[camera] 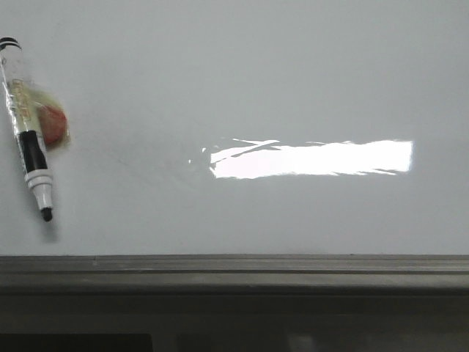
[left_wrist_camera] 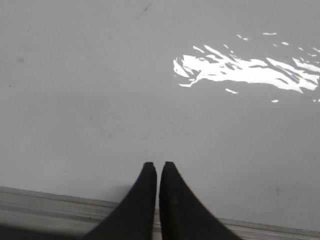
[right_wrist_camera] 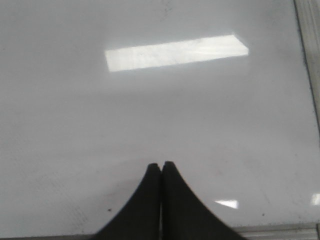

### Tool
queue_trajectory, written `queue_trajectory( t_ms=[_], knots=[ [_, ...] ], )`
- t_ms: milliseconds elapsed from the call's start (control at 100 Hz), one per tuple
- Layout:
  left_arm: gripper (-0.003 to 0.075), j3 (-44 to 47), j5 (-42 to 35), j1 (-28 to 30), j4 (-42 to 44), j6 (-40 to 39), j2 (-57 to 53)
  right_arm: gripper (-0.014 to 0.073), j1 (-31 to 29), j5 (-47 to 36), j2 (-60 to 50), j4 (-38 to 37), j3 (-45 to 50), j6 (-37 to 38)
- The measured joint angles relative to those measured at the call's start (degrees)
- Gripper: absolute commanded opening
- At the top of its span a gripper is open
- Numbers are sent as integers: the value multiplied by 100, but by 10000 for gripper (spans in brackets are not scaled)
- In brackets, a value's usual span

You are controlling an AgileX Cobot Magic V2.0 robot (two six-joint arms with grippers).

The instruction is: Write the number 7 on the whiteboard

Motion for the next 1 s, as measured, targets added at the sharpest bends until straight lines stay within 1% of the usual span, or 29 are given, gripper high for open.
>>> queue_trajectory(
  t_ms=[470,670,890,1000],
  knots=[
    [-20,3,-55,0,10,0,0,-64,0,0,0,0,0,0],
    [-20,3,-341,0,10,0,0,-64,0,-44,0,0,0,0],
    [-20,3,-565,0,18,0,0,-64,0,-630,0,0,0,0],
    [-20,3,-958,0,8,0,0,-64,0,-1064,0,392,0,48]
  ],
)
